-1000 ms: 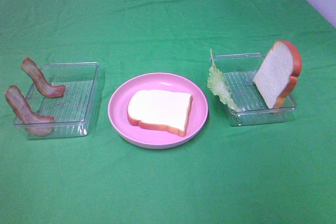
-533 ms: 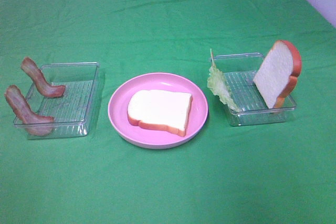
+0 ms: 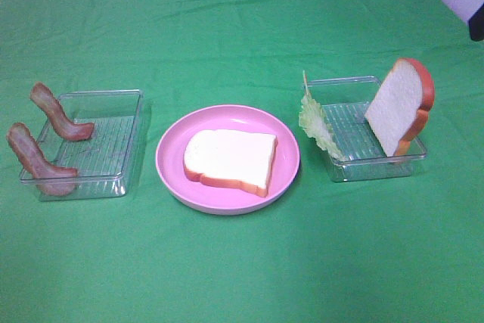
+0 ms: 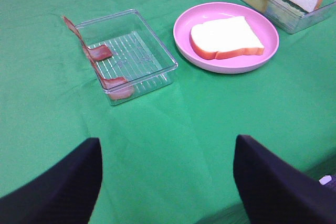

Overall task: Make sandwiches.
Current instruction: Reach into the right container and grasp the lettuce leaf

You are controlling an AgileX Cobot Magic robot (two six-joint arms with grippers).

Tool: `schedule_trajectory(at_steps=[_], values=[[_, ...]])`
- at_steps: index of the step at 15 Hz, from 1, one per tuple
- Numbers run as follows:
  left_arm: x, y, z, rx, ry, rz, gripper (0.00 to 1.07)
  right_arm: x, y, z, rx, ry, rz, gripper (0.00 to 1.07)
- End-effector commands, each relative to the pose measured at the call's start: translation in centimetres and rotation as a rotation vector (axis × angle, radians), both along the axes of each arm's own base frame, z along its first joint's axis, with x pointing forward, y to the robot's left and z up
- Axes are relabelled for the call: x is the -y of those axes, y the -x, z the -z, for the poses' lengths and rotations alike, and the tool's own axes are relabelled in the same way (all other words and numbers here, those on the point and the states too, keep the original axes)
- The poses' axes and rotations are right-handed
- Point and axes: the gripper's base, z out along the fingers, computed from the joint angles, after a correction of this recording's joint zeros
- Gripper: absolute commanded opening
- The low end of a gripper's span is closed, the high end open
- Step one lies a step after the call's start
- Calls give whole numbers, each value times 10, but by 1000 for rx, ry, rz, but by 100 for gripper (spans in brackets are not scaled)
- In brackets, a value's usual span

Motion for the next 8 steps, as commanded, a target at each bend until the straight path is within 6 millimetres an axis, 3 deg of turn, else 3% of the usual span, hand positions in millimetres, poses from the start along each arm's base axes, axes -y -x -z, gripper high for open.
schedule_trajectory(at_steps=[1,4,7,8], values=[[-1,2,1,25,11,4,68,-14,-23,5,-66,12,-66,70],[-1,2,1,25,11,4,68,-56,-53,13,-123,125,-162,70],[-1,2,1,25,11,4,68,-99,-71,28,-172,232,-212,70],[-1,2,1,25,11,4,68,-127,-78,42,-207,283,-274,70]])
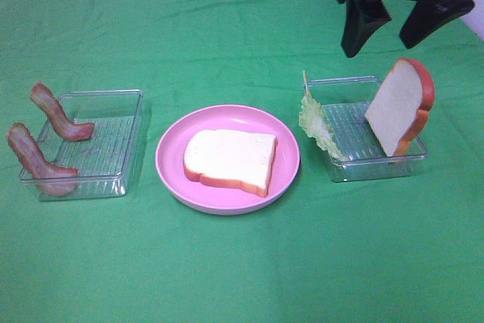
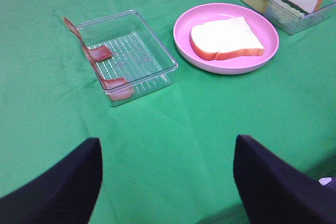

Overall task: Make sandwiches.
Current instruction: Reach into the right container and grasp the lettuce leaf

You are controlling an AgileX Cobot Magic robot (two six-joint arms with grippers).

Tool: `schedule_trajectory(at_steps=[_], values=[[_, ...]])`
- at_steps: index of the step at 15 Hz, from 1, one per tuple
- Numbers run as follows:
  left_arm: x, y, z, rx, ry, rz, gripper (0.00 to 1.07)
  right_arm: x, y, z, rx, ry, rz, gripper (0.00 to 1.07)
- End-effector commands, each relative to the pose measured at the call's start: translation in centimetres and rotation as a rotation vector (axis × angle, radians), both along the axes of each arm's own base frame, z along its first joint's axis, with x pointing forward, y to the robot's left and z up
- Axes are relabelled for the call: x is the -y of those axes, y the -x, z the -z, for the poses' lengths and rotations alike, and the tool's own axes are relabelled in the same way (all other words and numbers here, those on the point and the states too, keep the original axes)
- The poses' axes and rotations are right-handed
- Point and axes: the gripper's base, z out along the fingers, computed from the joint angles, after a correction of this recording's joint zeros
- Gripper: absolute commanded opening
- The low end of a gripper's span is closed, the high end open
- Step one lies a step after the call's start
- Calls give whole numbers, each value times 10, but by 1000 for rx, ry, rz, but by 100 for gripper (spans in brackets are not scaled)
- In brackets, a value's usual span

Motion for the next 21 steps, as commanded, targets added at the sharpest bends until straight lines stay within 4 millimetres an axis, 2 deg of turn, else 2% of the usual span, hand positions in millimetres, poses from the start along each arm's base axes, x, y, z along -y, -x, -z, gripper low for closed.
schedule_trajectory(at_steps=[1,4,11,16,19,21], values=[[-1,2,1,22,10,4,68,-28,-6,17,-50,65,-59,70],[-1,2,1,22,10,4,68,-51,-14,41,-128,103,-75,70],[-1,2,1,22,10,4,68,-65,-36,98,-230,145,-54,68],[-1,2,1,22,10,4,68,-67,-49,121,-172,169,-63,67],[-1,2,1,22,10,4,68,-65,-52,127,-173,211,-73,58],[-1,2,1,22,10,4,68,-63,-53,127,-159,224,-78,56]])
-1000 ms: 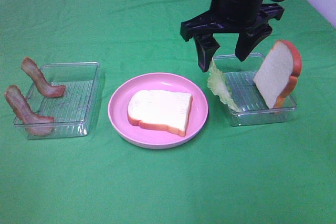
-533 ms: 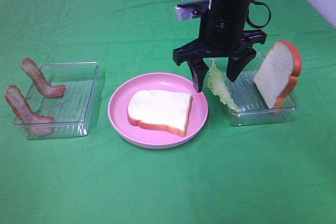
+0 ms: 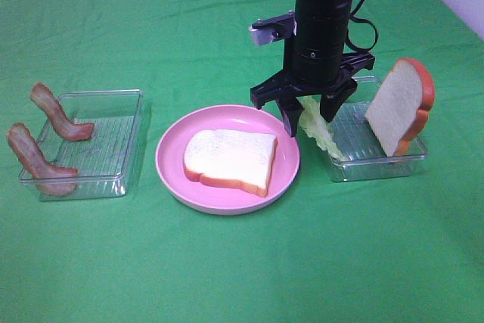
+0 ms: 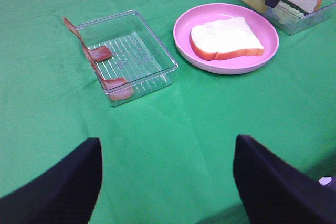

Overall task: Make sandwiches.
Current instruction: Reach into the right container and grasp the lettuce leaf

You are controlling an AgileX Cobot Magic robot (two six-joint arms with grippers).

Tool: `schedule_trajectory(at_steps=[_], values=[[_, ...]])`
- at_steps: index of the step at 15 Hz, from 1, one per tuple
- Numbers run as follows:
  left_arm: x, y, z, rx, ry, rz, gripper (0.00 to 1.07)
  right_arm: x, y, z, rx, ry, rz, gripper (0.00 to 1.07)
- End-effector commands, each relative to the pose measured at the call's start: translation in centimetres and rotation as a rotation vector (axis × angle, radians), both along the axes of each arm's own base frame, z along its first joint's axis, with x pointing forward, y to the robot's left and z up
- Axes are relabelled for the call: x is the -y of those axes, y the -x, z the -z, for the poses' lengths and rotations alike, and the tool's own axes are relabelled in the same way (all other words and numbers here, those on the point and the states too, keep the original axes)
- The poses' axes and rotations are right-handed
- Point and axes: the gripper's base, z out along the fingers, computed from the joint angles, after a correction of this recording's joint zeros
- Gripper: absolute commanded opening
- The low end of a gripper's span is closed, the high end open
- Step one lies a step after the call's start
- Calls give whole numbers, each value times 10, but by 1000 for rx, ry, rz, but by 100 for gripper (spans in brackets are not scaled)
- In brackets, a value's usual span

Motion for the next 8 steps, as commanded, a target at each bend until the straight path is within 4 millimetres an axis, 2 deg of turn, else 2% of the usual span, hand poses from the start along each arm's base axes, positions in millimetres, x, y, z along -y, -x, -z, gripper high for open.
schedule_trajectory(at_steps=[1,3,6,8], values=[[-1,2,1,21,10,4,68,2,-2,-1,19,20,0,56],[-1,2,1,21,10,4,68,2,-2,0,9,24,6,55],[-1,2,1,21,10,4,68,3,-2,5,-5,38,6,49],[-1,2,1,21,10,4,68,4,-2,9,-26,49,9,47]])
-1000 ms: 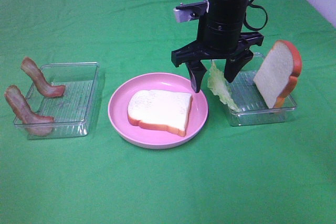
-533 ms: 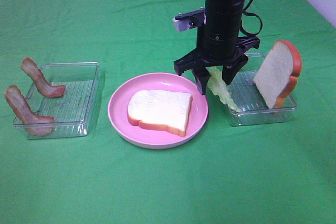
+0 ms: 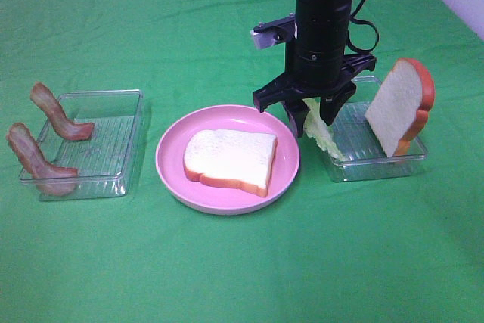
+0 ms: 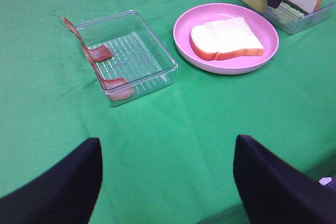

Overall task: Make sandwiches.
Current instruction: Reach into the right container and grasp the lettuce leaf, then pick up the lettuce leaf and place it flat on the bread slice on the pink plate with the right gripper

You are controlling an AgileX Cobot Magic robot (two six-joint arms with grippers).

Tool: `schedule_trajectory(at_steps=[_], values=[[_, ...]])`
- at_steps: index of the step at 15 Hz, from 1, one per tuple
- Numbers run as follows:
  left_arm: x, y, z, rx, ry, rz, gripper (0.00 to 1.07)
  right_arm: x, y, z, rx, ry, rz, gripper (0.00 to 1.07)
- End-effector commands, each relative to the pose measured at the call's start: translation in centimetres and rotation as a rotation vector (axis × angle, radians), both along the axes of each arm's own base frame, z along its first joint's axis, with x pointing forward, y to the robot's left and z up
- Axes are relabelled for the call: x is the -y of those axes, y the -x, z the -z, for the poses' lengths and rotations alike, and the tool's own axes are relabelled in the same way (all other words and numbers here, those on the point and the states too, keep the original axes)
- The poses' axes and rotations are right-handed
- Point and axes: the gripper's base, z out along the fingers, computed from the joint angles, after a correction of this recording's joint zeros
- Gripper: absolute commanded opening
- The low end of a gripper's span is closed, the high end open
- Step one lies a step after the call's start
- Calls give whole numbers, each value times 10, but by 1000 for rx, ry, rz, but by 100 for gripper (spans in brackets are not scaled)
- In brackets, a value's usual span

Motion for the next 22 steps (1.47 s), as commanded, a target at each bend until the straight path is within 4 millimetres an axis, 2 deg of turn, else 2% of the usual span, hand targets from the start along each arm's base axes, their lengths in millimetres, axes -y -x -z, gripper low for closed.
schedule_trajectory(at_steps=[1,4,5,6,9,15,20,22], values=[[-1,2,1,21,10,4,68,2,-1,7,-26,31,10,47],[-1,2,1,21,10,4,68,3,-1,11,-39,42,11,27],[-1,2,1,21,10,4,68,3,-1,11,-39,42,11,27],[-1,2,1,21,10,4,68,3,-1,11,-37,44,17,18],[-1,2,1,21,10,4,68,7,-1,10,-33,88,17,0],[-1,2,1,21,10,4,68,9,1,9,-55,108,19,0],[-1,2,1,21,10,4,68,11,4,-10,-54,113,32,0],[-1,2,1,21,10,4,68,11,3,-33,-4,95,43,0]])
